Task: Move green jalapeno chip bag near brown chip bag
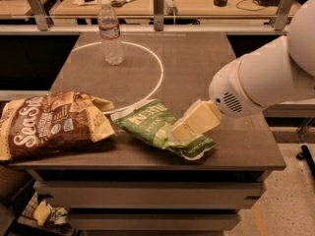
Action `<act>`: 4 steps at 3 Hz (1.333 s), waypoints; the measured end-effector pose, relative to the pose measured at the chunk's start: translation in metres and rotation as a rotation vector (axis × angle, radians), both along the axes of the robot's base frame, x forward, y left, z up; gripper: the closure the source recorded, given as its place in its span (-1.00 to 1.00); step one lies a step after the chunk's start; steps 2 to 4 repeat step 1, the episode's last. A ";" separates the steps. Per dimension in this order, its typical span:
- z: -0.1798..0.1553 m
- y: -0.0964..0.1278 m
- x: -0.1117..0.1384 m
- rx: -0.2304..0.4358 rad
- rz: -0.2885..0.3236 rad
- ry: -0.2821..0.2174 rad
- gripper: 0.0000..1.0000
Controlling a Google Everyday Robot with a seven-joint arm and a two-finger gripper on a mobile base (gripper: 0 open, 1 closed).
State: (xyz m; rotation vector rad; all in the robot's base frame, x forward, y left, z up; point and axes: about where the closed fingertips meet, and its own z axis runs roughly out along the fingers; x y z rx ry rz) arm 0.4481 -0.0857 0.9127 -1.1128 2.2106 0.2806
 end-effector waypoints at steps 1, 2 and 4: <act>0.000 0.000 0.000 0.000 0.000 0.000 -1.00; 0.000 0.000 0.000 0.000 0.000 0.000 -1.00; 0.000 0.000 0.000 0.000 0.000 0.000 -1.00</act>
Offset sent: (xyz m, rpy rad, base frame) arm 0.0000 0.0000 0.0000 0.0000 0.0000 0.0000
